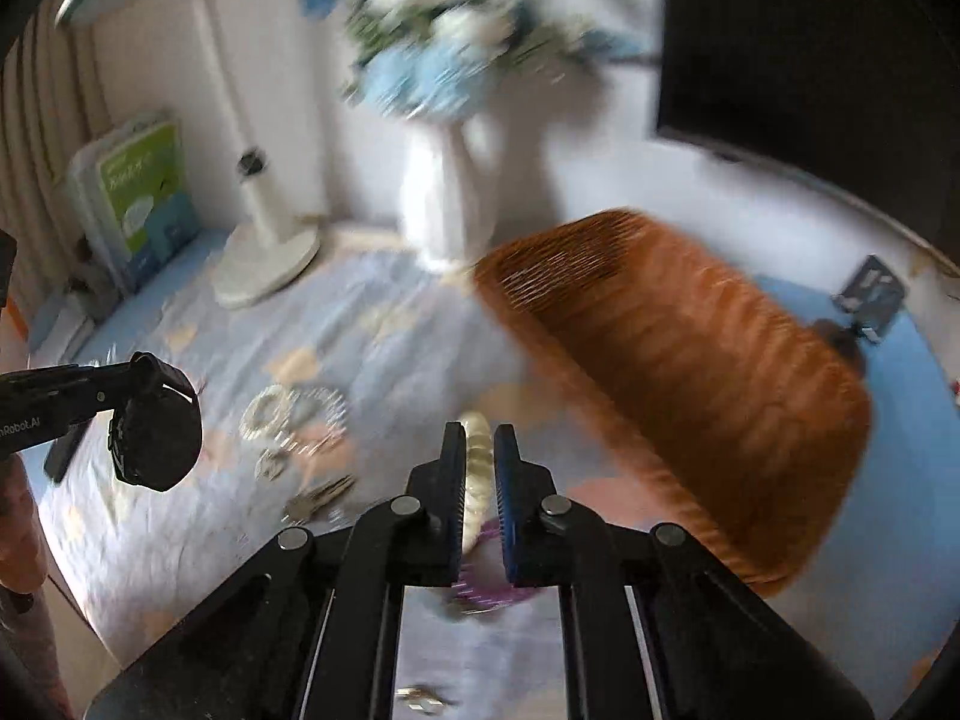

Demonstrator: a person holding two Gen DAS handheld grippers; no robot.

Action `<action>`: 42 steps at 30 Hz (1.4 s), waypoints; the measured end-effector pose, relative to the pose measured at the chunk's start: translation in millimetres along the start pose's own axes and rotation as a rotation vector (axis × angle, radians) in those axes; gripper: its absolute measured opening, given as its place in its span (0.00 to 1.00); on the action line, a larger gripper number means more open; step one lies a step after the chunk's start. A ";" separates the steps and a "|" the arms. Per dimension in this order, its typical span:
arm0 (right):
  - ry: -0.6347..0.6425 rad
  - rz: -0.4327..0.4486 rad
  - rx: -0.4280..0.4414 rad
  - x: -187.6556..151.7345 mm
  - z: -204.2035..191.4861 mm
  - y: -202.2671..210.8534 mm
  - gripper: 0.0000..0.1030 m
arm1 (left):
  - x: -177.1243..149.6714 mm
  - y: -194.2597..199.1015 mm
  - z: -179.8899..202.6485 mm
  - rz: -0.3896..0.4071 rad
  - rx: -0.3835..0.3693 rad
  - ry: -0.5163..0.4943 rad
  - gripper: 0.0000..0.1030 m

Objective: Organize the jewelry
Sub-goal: 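Carry the watch and the coil hair tie over the wicker basket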

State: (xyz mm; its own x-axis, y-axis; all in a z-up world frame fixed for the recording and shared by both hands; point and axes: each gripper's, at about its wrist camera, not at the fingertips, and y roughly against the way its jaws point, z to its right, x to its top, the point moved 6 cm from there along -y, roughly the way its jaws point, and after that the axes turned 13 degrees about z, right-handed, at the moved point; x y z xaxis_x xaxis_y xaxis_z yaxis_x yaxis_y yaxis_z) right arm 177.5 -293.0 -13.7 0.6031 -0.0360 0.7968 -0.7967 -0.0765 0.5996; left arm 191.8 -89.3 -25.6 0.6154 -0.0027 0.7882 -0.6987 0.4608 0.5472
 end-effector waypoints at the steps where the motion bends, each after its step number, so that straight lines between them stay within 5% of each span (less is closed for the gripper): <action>1: -0.015 0.014 -0.017 6.3 11.9 2.8 0.09 | 8.9 -5.1 12.0 0.005 -0.012 -0.022 0.09; 9: -0.147 0.028 -0.106 29.4 98.6 -15.7 0.09 | 63.9 -83.4 106.6 -0.008 -0.116 -0.132 0.09; 13: -0.203 0.001 0.029 6.5 103.7 -12.0 0.10 | 64.4 -123.9 130.4 -0.047 -0.141 -0.154 0.09; 17: -0.214 -0.074 0.187 -38.5 78.4 21.1 0.47 | 54.3 -155.1 138.8 -0.093 -0.142 -0.150 0.10; 22: -0.123 -0.180 0.142 -87.0 64.8 20.0 0.47 | 46.3 -175.0 144.4 -0.106 -0.154 -0.147 0.10; 27: -0.109 -0.256 0.055 -110.6 75.1 -23.4 0.33 | 41.4 -181.0 152.1 -0.121 -0.156 -0.162 0.10; 31: -0.018 -0.234 0.030 -108.1 64.5 -22.0 0.30 | 43.9 -181.7 150.6 -0.117 -0.156 -0.159 0.10; 34: 0.129 -0.232 -0.035 -109.1 47.8 -17.1 0.13 | 45.9 -183.4 149.6 -0.117 -0.158 -0.147 0.10; 36: 0.139 -0.237 0.007 -105.8 38.7 -4.7 0.12 | 45.3 -184.7 150.9 -0.121 -0.160 -0.146 0.10; 42: 0.107 -0.048 -0.014 -36.6 50.2 41.7 0.12 | 50.3 -185.7 158.6 -0.111 -0.168 -0.151 0.10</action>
State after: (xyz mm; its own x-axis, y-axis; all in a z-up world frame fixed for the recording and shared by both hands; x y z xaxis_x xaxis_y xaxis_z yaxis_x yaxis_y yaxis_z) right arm 124.2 -345.0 -21.6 0.6337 0.0746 0.7700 -0.7677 -0.0620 0.6378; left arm 294.7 -315.7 -42.9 0.6148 -0.1887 0.7658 -0.5514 0.5913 0.5884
